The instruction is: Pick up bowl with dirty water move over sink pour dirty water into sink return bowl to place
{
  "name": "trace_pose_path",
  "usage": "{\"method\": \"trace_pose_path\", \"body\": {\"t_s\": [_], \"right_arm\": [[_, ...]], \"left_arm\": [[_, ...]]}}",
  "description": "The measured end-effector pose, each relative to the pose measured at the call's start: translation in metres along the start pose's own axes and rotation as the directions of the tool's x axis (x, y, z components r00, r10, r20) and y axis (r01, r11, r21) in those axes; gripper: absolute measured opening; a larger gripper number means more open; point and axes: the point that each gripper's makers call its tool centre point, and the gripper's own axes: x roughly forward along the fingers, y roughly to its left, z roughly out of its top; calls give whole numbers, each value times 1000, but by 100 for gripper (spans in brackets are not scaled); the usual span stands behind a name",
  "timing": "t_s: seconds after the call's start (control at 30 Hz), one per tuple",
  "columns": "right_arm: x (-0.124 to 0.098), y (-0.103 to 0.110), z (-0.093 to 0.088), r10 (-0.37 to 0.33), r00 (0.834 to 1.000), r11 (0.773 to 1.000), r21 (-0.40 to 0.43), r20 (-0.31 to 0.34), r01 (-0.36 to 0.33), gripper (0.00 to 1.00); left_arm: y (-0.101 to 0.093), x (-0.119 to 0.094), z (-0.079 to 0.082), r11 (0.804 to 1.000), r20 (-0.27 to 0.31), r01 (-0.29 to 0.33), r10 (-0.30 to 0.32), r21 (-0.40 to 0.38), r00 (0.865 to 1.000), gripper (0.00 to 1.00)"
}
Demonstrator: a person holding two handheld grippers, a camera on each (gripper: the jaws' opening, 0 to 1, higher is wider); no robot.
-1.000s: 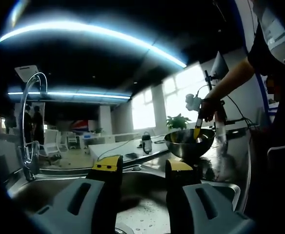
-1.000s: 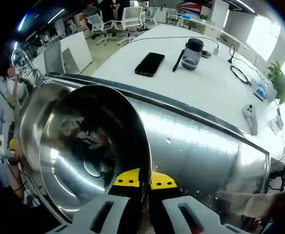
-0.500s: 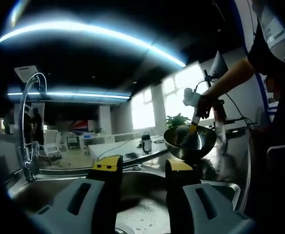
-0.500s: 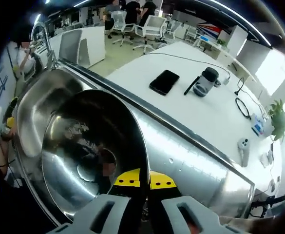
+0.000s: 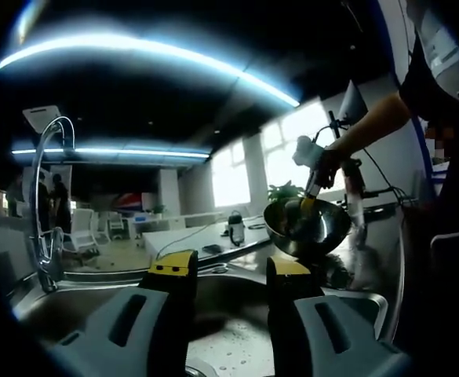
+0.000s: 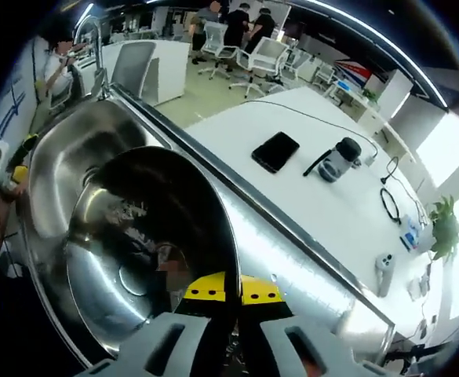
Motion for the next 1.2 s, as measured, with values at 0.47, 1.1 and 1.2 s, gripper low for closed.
{"method": "trace_pose_path", "body": {"t_s": [0.47,1.1,1.2], "right_arm": [[-7,18,29,-34,996,988,-145,80,45,0],[-23,51,70,-17,986,961,-271,164,62,0],[-24,53,73,-16,985,954,-291,172,66,0]], "left_arm": [[0,0,0,1000,1,4,-4,-1,1000,34],[-1,-1,1,1000,9,8,-8,-2,1000,34],[-2,-1,2,1000,11,8,-8,-2,1000,34]]}}
